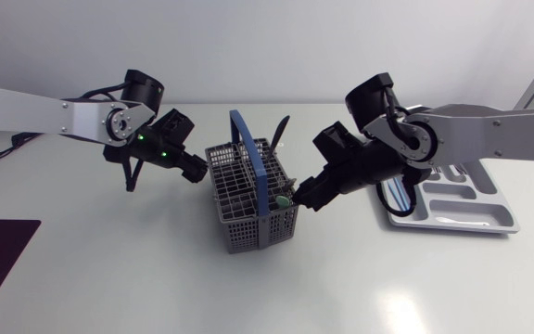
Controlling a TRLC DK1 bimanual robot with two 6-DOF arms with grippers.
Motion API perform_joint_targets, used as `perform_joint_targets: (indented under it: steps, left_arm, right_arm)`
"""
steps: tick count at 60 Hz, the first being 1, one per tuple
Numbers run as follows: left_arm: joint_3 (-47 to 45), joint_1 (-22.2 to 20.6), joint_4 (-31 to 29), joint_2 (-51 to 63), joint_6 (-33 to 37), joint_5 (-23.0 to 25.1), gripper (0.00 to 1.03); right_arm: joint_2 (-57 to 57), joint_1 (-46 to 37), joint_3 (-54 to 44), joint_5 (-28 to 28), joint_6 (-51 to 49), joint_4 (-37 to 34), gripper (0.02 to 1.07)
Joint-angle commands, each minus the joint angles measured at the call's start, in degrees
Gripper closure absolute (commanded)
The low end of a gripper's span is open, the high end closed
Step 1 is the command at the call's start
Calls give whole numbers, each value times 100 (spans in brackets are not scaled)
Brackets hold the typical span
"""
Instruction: Unload the cutlery basket into the drawer organizer.
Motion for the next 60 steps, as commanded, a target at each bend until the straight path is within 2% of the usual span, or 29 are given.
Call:
perform_joint_targets:
  steps: [1, 17, 29, 36, 47, 54, 60]
  left_arm:
    - [409, -184, 68, 280, -112, 8, 6]
    - [2000, -510, -319, 1353, -191, -62, 6]
    - [2984, -430, -750, 1906, -156, -71, 5]
    - [2738, -255, -846, 1599, -60, -62, 5]
    - [1631, -114, -750, 412, 274, -36, 5]
    - [1147, -246, -635, -423, 362, -1, 5]
    - [1235, -615, -978, -1038, 336, -18, 5]
  right_arm:
    - [-129, 36, -230, -31, 87, -166, 37]
    - [-340, 212, -397, -216, 61, -298, 37]
    - [-446, 352, -405, -321, 61, -316, 37]
    - [-762, -87, -441, -392, -27, -351, 36]
    - [-876, -650, -326, -383, -89, -228, 36]
    - [-876, -790, -247, -137, 87, 1, 36]
    - [-947, -922, -274, -93, 140, 71, 36]
